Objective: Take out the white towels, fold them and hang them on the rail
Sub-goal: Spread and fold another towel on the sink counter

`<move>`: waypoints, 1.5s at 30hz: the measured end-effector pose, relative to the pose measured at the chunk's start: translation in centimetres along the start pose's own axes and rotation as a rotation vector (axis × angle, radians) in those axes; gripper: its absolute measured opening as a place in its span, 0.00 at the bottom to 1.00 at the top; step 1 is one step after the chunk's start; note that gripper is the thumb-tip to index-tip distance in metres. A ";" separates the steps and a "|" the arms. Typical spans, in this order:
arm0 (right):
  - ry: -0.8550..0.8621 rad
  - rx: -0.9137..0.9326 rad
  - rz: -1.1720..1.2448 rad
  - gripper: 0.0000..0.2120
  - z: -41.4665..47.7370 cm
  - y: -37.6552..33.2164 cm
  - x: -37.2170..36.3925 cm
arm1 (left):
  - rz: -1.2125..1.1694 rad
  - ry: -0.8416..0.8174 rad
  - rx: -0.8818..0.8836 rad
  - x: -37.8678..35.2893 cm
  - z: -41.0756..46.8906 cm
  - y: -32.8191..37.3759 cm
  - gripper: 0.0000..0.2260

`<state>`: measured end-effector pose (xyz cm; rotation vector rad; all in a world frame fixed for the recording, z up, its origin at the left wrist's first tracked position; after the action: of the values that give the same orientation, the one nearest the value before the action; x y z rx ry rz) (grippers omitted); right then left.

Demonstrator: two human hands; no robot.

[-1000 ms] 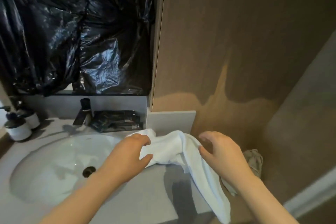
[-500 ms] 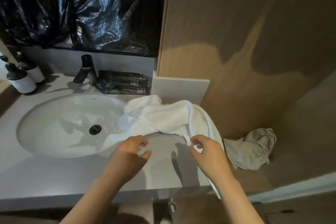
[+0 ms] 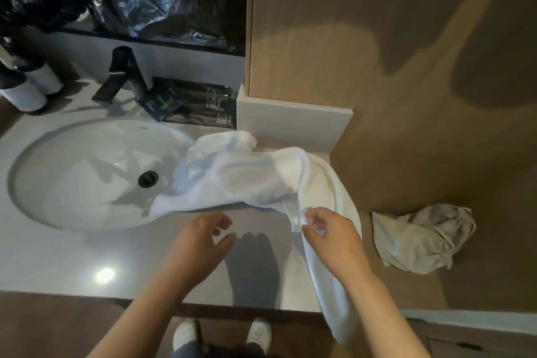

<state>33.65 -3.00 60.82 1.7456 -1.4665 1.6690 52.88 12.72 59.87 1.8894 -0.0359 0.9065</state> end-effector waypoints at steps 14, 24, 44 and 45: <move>0.080 -0.232 0.122 0.10 -2.0 4.7 -0.3 | -0.012 -0.170 -0.107 -9.6 6.5 1.9 0.06; 0.088 -0.309 0.205 0.13 -3.0 7.1 -1.0 | -0.087 -0.160 0.211 -13.9 8.2 2.5 0.18; -0.016 -0.215 0.324 0.44 2.3 1.9 -2.7 | -0.362 -0.015 -0.005 -6.1 3.5 1.3 0.07; -0.043 -0.207 0.330 0.41 2.7 1.4 -3.5 | -0.367 -0.028 -0.009 -5.9 3.3 1.1 0.07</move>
<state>34.67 -4.17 56.49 1.5000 -1.9570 1.5644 50.10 7.47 56.45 1.8217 0.2807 0.6274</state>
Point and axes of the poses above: each hand's wrist, its own z-axis towards the middle knuckle, its own x-axis out of the back of the hand, y = z × x, the point moved 6 cm from there along z, towards the middle knuckle, and after that the axes turned 11 degrees about -z, right-handed, at the moved point
